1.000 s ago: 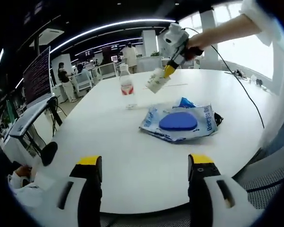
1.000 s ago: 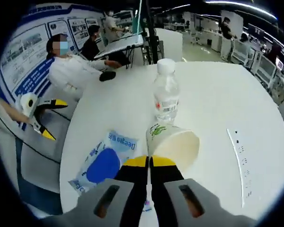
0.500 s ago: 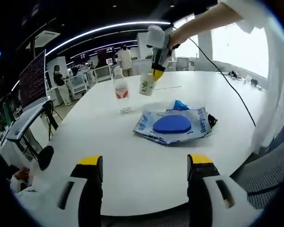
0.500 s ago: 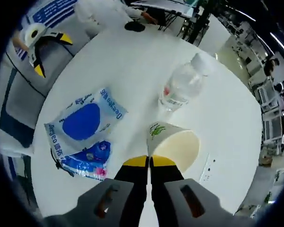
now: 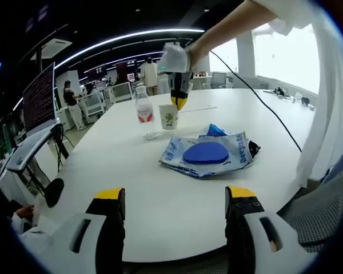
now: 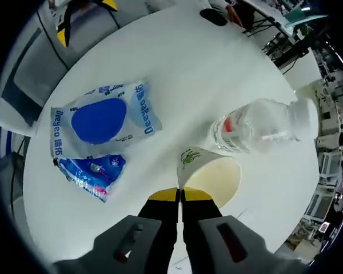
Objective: Arrange the tabletop items into an orderly group along one side of the table until the central work area is clear of visible clutter.
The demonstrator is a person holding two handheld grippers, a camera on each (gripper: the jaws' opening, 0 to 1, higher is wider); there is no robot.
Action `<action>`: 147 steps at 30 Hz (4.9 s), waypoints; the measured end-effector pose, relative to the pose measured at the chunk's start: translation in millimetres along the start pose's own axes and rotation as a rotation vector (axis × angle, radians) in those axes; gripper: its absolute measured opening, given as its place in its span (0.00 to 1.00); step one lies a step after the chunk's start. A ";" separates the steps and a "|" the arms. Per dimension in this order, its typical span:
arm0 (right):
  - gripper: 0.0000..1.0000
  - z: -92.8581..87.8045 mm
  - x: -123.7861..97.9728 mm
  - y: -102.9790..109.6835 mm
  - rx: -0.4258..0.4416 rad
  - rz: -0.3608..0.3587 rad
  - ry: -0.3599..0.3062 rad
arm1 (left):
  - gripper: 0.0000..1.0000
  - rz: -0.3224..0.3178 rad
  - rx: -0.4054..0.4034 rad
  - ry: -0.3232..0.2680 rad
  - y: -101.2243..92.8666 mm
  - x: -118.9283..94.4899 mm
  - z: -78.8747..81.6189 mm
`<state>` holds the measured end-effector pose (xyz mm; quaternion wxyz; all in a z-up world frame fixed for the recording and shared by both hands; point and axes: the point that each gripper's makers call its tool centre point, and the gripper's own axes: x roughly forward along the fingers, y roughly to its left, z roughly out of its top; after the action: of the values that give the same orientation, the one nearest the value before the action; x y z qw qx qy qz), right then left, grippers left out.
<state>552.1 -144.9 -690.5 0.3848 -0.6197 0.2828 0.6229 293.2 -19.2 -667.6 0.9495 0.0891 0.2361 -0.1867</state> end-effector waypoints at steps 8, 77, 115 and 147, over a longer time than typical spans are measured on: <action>0.00 -12.5 4.9 -6.6 -0.097 -0.037 0.072 | 0.74 -0.018 -0.040 0.005 -1.7 2.4 -1.2; 0.36 7.1 -63.4 89.1 0.809 -0.375 -0.414 | 0.69 -0.075 -0.077 0.038 -13.1 0.1 -6.8; 0.40 71.1 -76.4 228.2 1.769 -0.371 -0.983 | 0.69 -0.127 -0.095 -0.018 -21.2 -2.8 6.1; 0.33 99.7 -48.7 256.9 2.047 -0.340 -1.031 | 0.68 -0.385 -0.297 0.155 27.7 133.8 47.4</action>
<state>280.5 -208.2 -667.1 0.8548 0.2790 0.3773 0.2218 433.4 -47.9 -688.4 0.8781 -0.0839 0.3456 -0.3201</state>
